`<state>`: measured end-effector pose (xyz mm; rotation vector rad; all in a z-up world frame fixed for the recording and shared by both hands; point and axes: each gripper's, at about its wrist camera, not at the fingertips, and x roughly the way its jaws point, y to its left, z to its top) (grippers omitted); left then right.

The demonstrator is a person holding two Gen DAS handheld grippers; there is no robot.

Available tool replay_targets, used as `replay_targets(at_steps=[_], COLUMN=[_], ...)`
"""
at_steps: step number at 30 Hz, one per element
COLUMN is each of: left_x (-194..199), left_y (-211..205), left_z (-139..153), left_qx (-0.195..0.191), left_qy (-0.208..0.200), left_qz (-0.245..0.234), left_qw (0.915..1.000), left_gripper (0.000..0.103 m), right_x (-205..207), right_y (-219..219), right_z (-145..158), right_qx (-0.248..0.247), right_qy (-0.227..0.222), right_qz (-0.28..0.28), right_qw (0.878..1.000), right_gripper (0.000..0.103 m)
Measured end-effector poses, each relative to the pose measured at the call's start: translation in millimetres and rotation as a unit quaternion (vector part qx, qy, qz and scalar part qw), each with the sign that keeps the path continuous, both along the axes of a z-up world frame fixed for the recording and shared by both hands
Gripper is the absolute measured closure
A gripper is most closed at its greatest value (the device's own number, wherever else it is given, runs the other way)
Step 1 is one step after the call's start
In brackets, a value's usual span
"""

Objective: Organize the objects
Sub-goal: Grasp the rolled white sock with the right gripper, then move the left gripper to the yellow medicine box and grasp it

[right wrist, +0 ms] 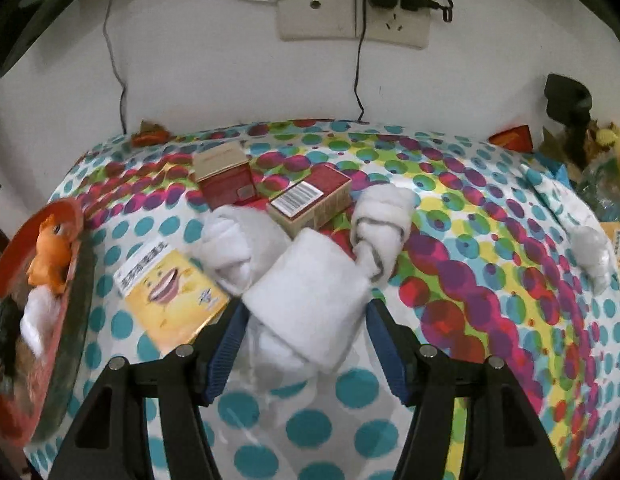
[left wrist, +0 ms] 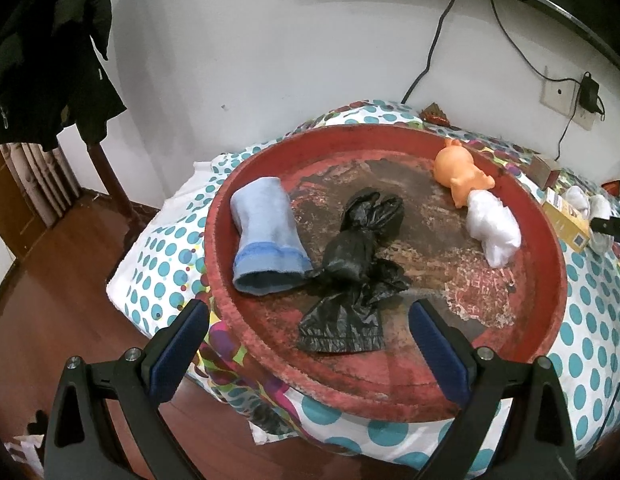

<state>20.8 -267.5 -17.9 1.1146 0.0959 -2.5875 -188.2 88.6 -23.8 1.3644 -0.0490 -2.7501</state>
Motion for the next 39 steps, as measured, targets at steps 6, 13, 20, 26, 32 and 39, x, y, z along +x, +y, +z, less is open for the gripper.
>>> replay_targets(at_steps=[6,13,20,26,32,39], left_x=[-1,-1,-8,-28,-72,-145], left_y=[4,17,64,126,191,225], left_z=[-1,2,17,43,46,36], left_qx=[-0.01,-0.025,-0.063,-0.005,0.022,0.111], left_qy=[-0.003,-0.003,-0.018,-0.018,-0.044,-0.08], left_qz=[-0.005,-0.012,-0.055,-0.114,-0.132,-0.061], left_qw=[0.9999,0.9996,0.9964,0.9933,0.99,0.9886], left_gripper=[0.003,0.003,0.003,0.0,0.0,0.0], right_x=[-6,6,34,42,48,49], right_y=[3,19,64,109,123,120], right_z=[-8,-3,7,-5,-7,-8], right_qx=[-0.004,-0.016,0.044,0.042,0.023,0.025], right_qy=[0.02,0.043,0.079,0.058,0.062,0.06], right_qz=[0.022,0.063,0.075,0.069,0.068,0.07], right_qw=[1.0,0.997,0.993,0.995,0.995,0.995], right_gripper=[0.044,0.067,0.067,0.067,0.067,0.066])
